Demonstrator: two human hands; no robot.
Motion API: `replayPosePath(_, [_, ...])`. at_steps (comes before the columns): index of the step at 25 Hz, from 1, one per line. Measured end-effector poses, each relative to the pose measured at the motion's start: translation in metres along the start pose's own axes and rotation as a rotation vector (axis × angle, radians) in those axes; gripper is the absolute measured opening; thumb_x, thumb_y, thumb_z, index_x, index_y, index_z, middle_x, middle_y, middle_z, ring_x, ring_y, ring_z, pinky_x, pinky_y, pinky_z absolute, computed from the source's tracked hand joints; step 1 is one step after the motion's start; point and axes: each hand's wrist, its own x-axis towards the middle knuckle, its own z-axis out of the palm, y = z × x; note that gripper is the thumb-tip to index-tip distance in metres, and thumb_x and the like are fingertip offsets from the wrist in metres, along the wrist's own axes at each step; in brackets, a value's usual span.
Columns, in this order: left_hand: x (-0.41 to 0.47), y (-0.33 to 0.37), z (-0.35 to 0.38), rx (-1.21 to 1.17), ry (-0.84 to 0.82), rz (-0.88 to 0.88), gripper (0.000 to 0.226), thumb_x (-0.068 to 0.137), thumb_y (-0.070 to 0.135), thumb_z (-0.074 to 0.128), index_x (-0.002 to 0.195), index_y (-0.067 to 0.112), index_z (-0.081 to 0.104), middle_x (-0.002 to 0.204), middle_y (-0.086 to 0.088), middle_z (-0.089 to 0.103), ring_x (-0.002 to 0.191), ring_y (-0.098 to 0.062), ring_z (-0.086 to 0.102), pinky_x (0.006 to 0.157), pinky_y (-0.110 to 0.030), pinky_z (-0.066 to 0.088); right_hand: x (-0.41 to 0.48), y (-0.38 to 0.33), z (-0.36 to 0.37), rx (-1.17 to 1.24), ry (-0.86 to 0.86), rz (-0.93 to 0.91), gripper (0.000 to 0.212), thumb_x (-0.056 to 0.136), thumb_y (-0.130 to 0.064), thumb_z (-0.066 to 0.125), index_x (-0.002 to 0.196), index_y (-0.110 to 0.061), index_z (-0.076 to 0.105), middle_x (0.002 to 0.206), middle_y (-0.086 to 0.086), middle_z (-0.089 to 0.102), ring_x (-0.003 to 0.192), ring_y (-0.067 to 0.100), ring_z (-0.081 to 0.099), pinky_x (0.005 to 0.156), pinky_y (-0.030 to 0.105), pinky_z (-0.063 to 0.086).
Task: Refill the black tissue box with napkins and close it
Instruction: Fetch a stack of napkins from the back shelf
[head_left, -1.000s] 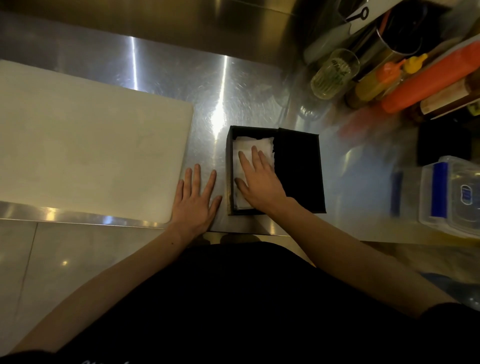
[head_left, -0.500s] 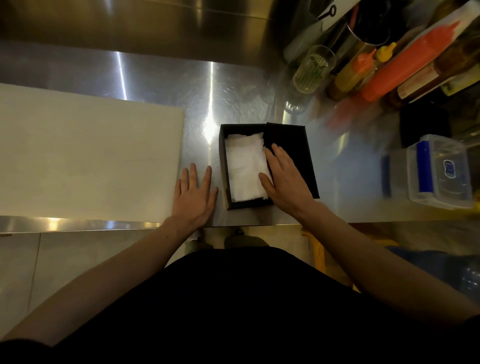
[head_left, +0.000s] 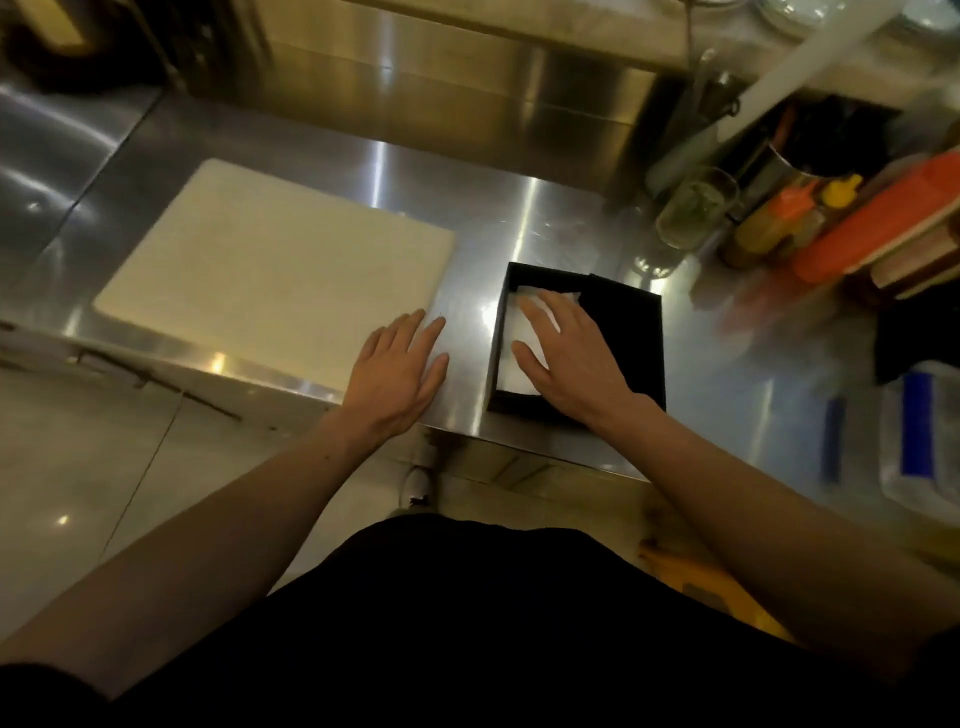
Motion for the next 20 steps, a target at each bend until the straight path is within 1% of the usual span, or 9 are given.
replayPosePath(3, [-0.035,0.006,-0.013,0.041,0.095,-0.128,0.055,0.098,0.046,0.025,0.139,0.015,0.046,0.141,-0.015,0.050,0.130,-0.033,0.045,0.106,-0.046,0.035,0.005,-0.016,-0.005,0.008,-0.014,-0.162,0.054,0.099,-0.042,0.041,0.146,-0.015,0.036,0.149,0.018,0.037,0.139,0.034,0.033,0.112,0.046,0.029])
replayPosePath(6, [-0.088,0.014,-0.023,0.045,0.156,-0.272,0.052,0.098,0.045,0.028,0.139,0.018,0.045,0.142,-0.012,0.049,0.129,-0.032,0.045,0.106,-0.045,0.034,0.005,-0.042,-0.004,0.037,-0.030,-0.338,0.054,0.098,-0.043,0.038,0.144,-0.015,0.039,0.146,0.019,0.041,0.135,0.035,0.038,0.110,0.047,0.032])
replayPosePath(8, [-0.136,0.018,-0.032,0.048,0.192,-0.398,0.050,0.098,0.044,0.030,0.138,0.019,0.045,0.140,-0.011,0.050,0.127,-0.031,0.047,0.105,-0.044,0.036,0.000,-0.073,-0.001,0.066,-0.061,-0.462,0.053,0.097,-0.041,0.039,0.143,-0.014,0.041,0.144,0.020,0.043,0.133,0.036,0.040,0.108,0.047,0.034])
replayPosePath(10, [-0.187,0.019,-0.040,0.065,0.226,-0.529,0.049,0.098,0.044,0.030,0.137,0.018,0.044,0.139,-0.011,0.050,0.126,-0.031,0.046,0.106,-0.044,0.034,-0.008,-0.111,0.005,0.069,-0.069,-0.626,0.051,0.096,-0.038,0.042,0.140,-0.011,0.046,0.140,0.022,0.047,0.128,0.038,0.045,0.104,0.049,0.039])
replayPosePath(12, [-0.242,0.020,-0.047,0.076,0.268,-0.676,0.049,0.098,0.045,0.029,0.138,0.019,0.042,0.142,-0.010,0.047,0.130,-0.030,0.044,0.108,-0.044,0.032,-0.019,-0.157,0.012,0.078,-0.087,-0.786,0.051,0.095,-0.037,0.043,0.137,-0.009,0.049,0.137,0.024,0.050,0.123,0.040,0.050,0.101,0.050,0.043])
replayPosePath(13, [-0.261,0.020,-0.050,0.071,0.279,-0.728,0.049,0.099,0.045,0.029,0.139,0.020,0.041,0.143,-0.010,0.046,0.131,-0.029,0.042,0.109,-0.045,0.032,-0.023,-0.176,0.014,0.081,-0.101,-0.829,0.052,0.095,-0.038,0.042,0.137,-0.008,0.049,0.137,0.024,0.050,0.122,0.041,0.050,0.100,0.051,0.043])
replayPosePath(17, [-0.377,0.030,-0.065,0.153,0.395,-1.017,0.050,0.099,0.044,0.031,0.141,0.018,0.042,0.144,-0.012,0.046,0.132,-0.030,0.042,0.109,-0.045,0.032,-0.070,-0.284,0.023,0.095,-0.196,-1.093,0.056,0.093,-0.045,0.039,0.139,-0.014,0.046,0.139,0.019,0.048,0.121,0.039,0.050,0.099,0.050,0.044])
replayPosePath(20, [-0.471,0.052,-0.069,0.187,0.472,-1.217,0.053,0.098,0.044,0.030,0.141,0.015,0.044,0.144,-0.013,0.047,0.133,-0.031,0.042,0.109,-0.046,0.032,-0.127,-0.364,0.030,0.161,-0.214,-1.308,0.053,0.093,-0.042,0.043,0.138,-0.014,0.047,0.137,0.018,0.050,0.124,0.036,0.049,0.103,0.048,0.042])
